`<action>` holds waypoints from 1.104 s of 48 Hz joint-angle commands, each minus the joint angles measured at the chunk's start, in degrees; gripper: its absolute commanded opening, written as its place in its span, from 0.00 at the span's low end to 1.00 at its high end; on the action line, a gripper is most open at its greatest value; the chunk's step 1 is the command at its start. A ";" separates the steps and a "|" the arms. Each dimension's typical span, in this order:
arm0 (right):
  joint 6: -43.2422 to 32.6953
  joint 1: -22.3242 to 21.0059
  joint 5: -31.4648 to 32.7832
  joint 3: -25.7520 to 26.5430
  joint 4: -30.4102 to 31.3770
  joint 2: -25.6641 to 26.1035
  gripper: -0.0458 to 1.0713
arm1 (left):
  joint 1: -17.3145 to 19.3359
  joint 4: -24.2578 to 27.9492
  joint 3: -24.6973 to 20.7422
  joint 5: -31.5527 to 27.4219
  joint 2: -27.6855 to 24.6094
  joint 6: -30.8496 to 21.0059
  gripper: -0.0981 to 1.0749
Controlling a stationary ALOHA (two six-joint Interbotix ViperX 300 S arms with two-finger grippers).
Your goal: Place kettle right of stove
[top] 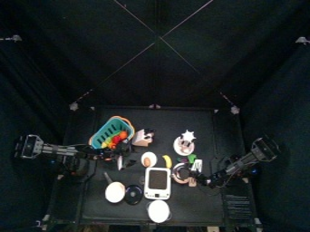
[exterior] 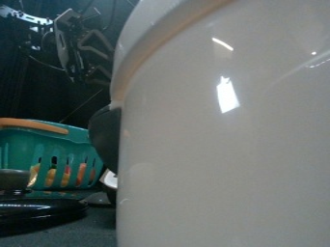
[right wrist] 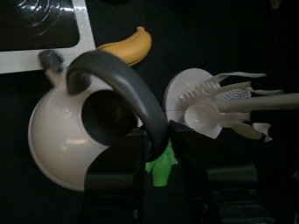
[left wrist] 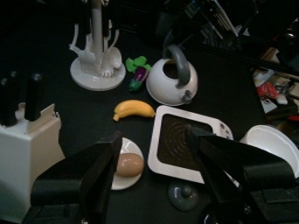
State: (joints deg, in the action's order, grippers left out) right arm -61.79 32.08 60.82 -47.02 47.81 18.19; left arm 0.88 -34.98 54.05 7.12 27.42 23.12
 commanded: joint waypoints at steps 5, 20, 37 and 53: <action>-0.18 0.97 0.44 1.05 -1.85 1.32 0.62 | 0.09 -0.09 -0.70 0.18 0.00 0.09 0.88; -0.35 2.29 2.02 2.02 -8.96 2.55 0.65 | 0.18 -0.09 -0.35 0.18 0.00 0.00 0.88; -0.35 4.13 2.20 3.25 -10.20 4.57 0.86 | 0.09 0.00 -0.35 -0.26 0.00 0.00 0.88; -0.26 7.29 2.99 3.69 -8.26 6.77 0.89 | -0.18 0.26 -0.53 -1.58 0.00 0.53 0.88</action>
State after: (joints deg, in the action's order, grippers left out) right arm -61.96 38.50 63.19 -44.65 39.11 23.55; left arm 0.97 -34.98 54.40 6.15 27.42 23.38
